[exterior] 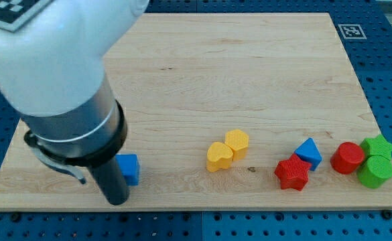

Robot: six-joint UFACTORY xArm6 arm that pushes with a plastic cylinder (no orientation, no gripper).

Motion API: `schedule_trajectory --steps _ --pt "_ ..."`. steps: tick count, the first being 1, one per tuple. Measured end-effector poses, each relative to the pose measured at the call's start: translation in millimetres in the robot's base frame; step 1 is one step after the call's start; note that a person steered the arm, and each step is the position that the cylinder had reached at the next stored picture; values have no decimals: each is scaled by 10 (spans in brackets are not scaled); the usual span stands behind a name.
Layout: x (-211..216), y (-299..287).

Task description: Point your arm towards the red star

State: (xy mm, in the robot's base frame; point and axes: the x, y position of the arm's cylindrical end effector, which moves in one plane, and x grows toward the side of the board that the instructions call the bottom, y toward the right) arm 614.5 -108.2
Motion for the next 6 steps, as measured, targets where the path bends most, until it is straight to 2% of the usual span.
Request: schedule_trajectory --steps 2,6 --pt "21 390" --pt "21 628"
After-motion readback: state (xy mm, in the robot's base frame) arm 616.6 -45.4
